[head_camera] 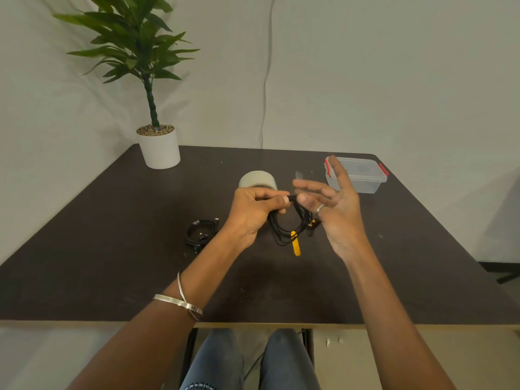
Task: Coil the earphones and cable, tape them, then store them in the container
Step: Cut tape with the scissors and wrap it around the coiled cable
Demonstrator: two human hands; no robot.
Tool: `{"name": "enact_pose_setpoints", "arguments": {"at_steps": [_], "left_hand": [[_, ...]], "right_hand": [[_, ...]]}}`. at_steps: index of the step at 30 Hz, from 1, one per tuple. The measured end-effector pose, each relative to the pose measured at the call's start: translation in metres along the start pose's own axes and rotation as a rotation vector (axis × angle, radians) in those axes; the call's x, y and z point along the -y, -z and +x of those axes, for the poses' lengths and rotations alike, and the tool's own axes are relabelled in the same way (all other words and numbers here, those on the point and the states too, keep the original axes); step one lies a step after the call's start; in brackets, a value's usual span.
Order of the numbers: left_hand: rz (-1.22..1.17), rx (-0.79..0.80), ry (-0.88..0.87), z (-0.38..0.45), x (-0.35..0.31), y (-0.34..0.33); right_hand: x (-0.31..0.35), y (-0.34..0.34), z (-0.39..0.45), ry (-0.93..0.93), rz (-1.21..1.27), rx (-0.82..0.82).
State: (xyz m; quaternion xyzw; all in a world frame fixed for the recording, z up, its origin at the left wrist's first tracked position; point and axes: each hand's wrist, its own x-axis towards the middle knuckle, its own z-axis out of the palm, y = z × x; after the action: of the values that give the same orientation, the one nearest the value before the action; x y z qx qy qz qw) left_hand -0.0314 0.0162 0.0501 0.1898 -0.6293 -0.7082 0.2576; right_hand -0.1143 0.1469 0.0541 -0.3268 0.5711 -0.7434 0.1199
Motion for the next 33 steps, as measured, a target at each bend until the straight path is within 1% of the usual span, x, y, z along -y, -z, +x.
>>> {"name": "enact_pose_setpoints", "arguments": {"at_steps": [3,5,9,13,18,26,30,33], "left_hand": [[-0.045,-0.026,0.004,0.005,0.001,0.001],[-0.050,-0.006,0.011,0.006,0.000,0.003],[-0.044,0.064,0.035,0.002,-0.004,0.000],[-0.077,0.079,0.074,0.002,-0.006,0.003],[-0.061,0.096,0.124,-0.001,-0.008,0.002],[0.023,0.155,0.094,-0.001,-0.006,0.005],[0.055,0.177,0.055,-0.001,-0.006,0.008],[0.095,0.190,0.025,0.000,-0.006,0.009]], "right_hand": [[0.005,0.001,-0.002,-0.048,0.143,-0.025],[0.006,-0.004,-0.002,-0.075,0.155,-0.028],[0.000,-0.008,0.001,-0.098,0.103,-0.050],[-0.007,-0.008,0.004,-0.110,0.087,-0.071],[-0.010,-0.010,0.002,-0.087,0.050,-0.097],[-0.014,-0.007,0.000,-0.012,-0.097,-0.067],[-0.014,-0.003,0.001,-0.078,-0.111,-0.087],[-0.017,-0.001,0.000,-0.123,-0.193,-0.074]]}}
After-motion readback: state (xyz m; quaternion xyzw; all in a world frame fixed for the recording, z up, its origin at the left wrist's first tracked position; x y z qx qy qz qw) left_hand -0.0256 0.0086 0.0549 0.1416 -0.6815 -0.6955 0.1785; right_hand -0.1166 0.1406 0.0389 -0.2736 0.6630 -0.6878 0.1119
